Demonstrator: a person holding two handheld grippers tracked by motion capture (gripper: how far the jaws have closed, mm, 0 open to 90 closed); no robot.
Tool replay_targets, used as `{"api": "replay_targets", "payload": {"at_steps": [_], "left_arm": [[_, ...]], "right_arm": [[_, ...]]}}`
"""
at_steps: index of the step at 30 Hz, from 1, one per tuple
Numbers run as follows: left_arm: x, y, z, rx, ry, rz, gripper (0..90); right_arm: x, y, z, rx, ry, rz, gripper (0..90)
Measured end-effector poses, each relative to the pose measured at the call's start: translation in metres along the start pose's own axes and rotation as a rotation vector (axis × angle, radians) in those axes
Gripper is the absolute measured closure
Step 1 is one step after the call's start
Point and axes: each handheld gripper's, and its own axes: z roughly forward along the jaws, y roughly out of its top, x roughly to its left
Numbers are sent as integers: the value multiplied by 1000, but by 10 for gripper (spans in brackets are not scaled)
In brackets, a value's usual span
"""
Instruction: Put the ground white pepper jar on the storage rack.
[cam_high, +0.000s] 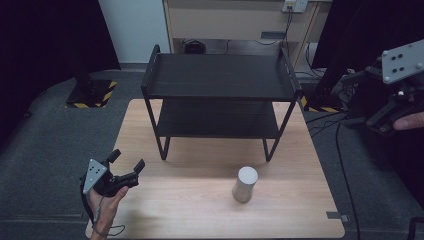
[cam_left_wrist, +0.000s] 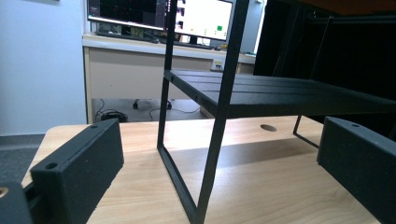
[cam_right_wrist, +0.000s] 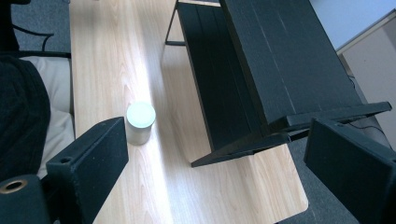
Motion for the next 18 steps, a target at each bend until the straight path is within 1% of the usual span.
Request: {"api": "replay_targets", "payload": {"at_steps": [1, 4, 5, 8, 12, 13, 14, 16, 18], "left_arm": [[0, 0, 0, 0, 0, 0, 0], [0, 0, 0, 5, -4, 3, 0], [0, 0, 0, 5, -4, 3, 0], [-1, 1, -1, 9, -6, 3, 0], [-1, 1, -1, 6, -5, 1, 0], [-1, 1, -1, 6, -5, 1, 0], [-1, 1, -2, 7, -3, 0, 0], [-1, 0, -2, 7, -3, -2, 0], [-1, 1, -2, 9, -4, -4, 0]], "right_arm": [[0, 0, 0, 0, 0, 0, 62], [0, 4, 12, 7, 17, -16, 63], [0, 4, 12, 7, 17, -16, 63], [2, 6, 26, -1, 35, -28, 62], [2, 5, 48, 12, 66, -28, 60], [2, 5, 48, 12, 66, -28, 60], [3, 3, 62, 19, 84, -19, 60], [3, 1, 75, 23, 110, -19, 62], [3, 0, 88, 33, 121, -22, 60]]}}
